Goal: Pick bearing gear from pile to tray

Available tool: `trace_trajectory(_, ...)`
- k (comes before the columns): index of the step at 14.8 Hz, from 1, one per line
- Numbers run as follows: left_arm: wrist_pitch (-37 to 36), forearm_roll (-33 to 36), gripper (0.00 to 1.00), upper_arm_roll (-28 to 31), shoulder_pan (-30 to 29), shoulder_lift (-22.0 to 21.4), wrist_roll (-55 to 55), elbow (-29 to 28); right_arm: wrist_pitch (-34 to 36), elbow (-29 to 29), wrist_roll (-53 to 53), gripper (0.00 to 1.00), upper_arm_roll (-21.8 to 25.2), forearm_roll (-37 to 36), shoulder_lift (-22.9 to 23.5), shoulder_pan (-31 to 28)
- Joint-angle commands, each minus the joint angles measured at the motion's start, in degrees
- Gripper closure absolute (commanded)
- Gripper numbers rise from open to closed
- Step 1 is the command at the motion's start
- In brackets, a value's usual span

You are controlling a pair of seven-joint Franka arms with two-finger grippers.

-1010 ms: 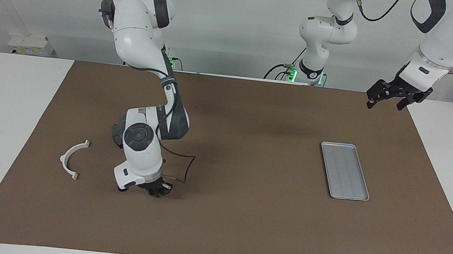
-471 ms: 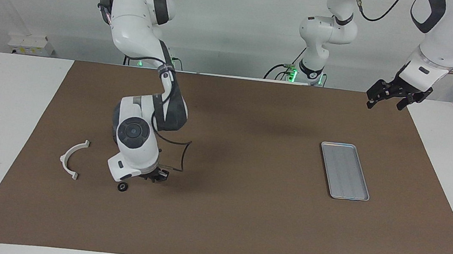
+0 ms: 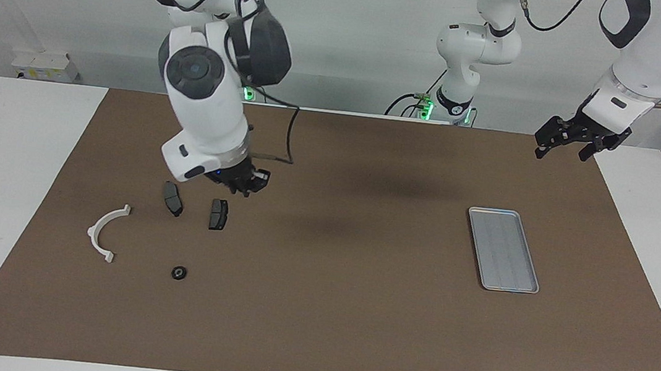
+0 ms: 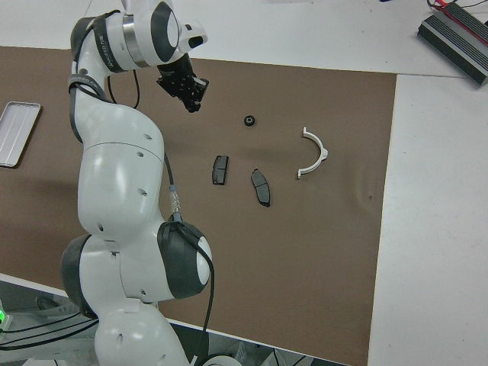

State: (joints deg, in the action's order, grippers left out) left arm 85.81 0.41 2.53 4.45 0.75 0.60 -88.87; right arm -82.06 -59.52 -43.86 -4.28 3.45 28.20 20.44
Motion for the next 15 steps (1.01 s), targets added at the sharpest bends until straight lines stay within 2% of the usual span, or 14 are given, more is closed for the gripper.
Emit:
trace_trajectory(1, 0.5, 0.1, 0.0, 0.5, 0.7, -1.5, -0.1, -1.7, -3.1, 0.6, -16.2, 1.0, 0.0, 0.7, 0.8, 7.2)
trace_trajectory(4, 0.4, 0.1, 0.0, 0.5, 0.7, -1.5, 0.0, -1.7, -6.5, 0.1, -25.6, 1.0, 0.1, 0.0, 2.1, 13.6)
trace_trajectory(8, 0.5, 0.1, 0.0, 0.5, 0.7, -1.5, -0.1, -1.7, -14.9, -2.5, -31.1, 1.0, 0.1, -2.0, 5.6, 17.3)
trace_trajectory(10, 0.4, 0.1, 0.0, 0.5, 0.7, -1.5, -0.1, -1.7, -16.8, -2.4, -33.6, 1.0, 0.2, -4.6, 11.1, 19.6)
trace_trajectory(11, 0.4, 0.1, 0.0, 0.5, 0.7, -1.5, -0.1, -1.7, -20.2, -2.8, -34.8, 1.0, 0.2, -6.2, 13.2, 20.1)
trace_trajectory(13, 0.4, 0.1, 0.0, 0.5, 0.7, -1.5, -0.1, -1.7, -26.0, -3.2, -35.6, 1.0, 0.2, -6.6, 16.2, 20.2)
trace_trajectory(15, 0.4, 0.1, 0.0, 0.5, 0.7, -1.5, -0.1, -1.7, -28.6, -4.6, -35.7, 1.0, 0.2, -6.9, 17.9, 20.2)
